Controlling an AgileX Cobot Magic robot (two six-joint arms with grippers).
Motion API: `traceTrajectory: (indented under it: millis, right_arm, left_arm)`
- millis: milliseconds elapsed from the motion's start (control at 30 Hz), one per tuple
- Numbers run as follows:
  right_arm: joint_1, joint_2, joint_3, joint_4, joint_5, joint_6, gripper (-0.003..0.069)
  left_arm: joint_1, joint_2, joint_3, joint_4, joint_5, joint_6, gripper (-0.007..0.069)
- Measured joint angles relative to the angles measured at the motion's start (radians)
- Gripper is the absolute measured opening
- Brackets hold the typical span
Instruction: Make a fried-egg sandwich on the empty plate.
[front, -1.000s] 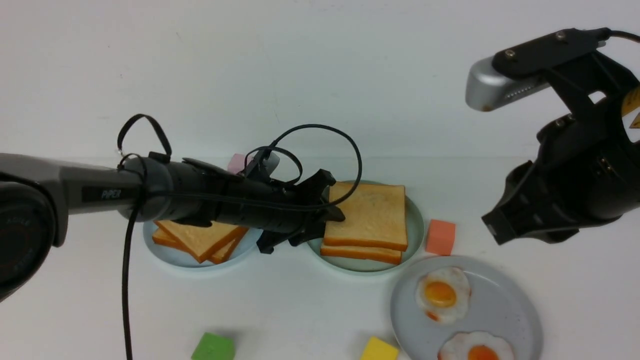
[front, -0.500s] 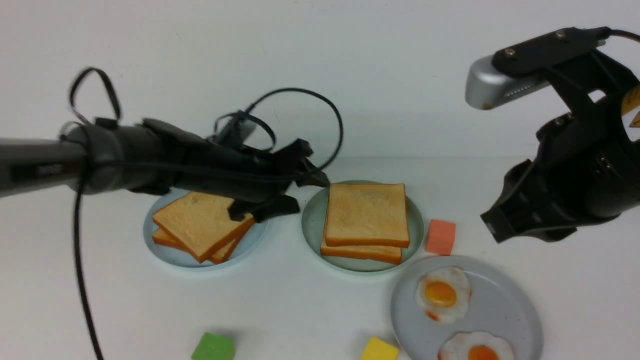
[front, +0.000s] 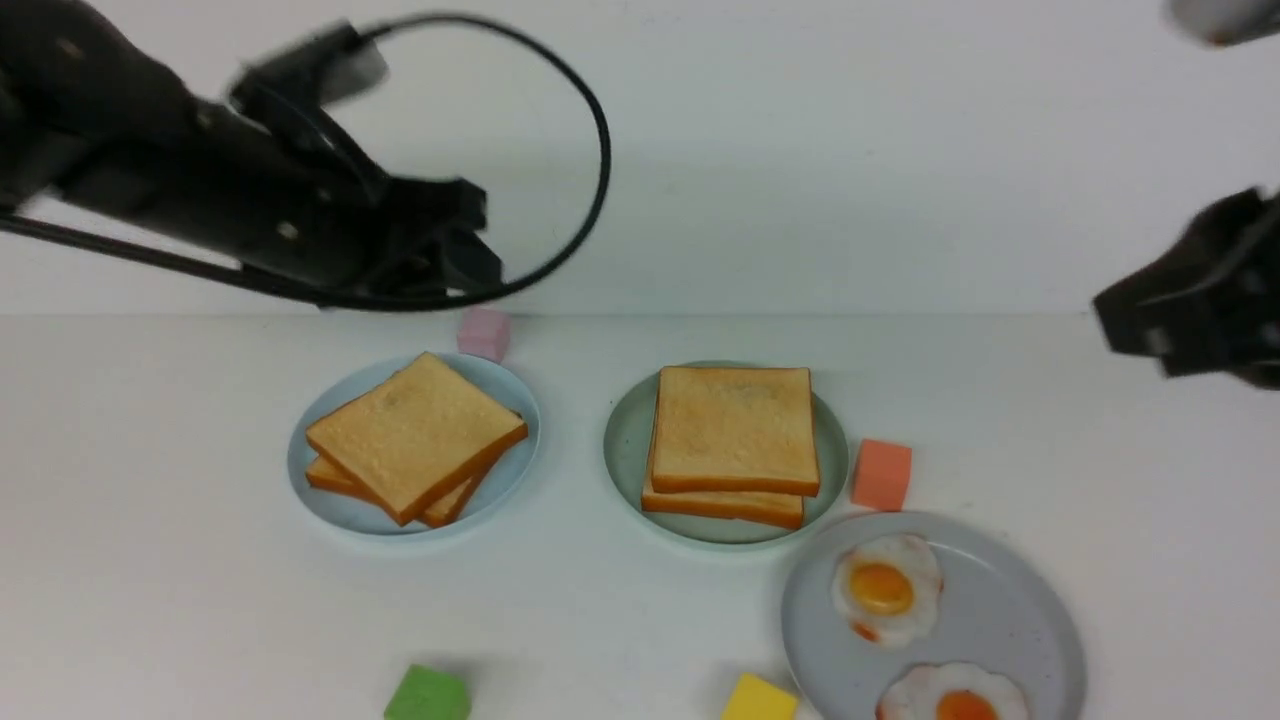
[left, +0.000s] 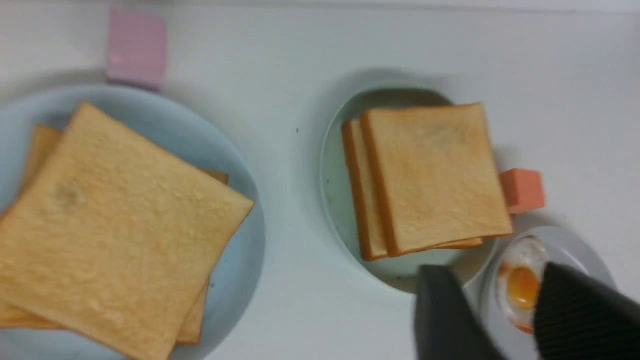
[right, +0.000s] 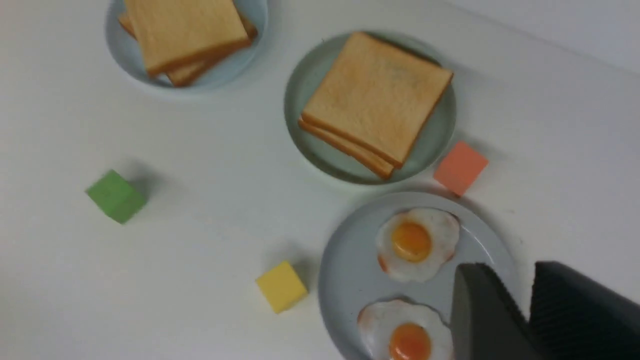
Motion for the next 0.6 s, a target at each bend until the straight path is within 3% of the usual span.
traceTrajectory:
  millis: [167, 333, 500, 600]
  right_arm:
    - [0.000, -0.172, 0.147, 0.104, -0.034, 0.007, 0.0169]
    - [0.000, -0.404, 0.381, 0.116, -0.134, 0.020, 0.0121]
    - [0.000, -0.686, 0.629, -0.009, -0.305, 0.077, -0.0002]
    - [0.000, -0.831, 0.746, -0.129, -0.406, 0.083, -0.0013]
  left_arm:
    - [0.000, -0.119, 0.000, 0.109, 0.099, -0.098, 0.0000]
    - [0.000, -0.274, 0.034, 0.235, 0.177, -0.207, -0.0013]
    - [0.000, -0.533, 0.131, 0.328, 0.237, -0.353, -0.0013]
    - [0.000, -0.699, 0.225, 0.336, 0.281, -0.381, -0.0013]
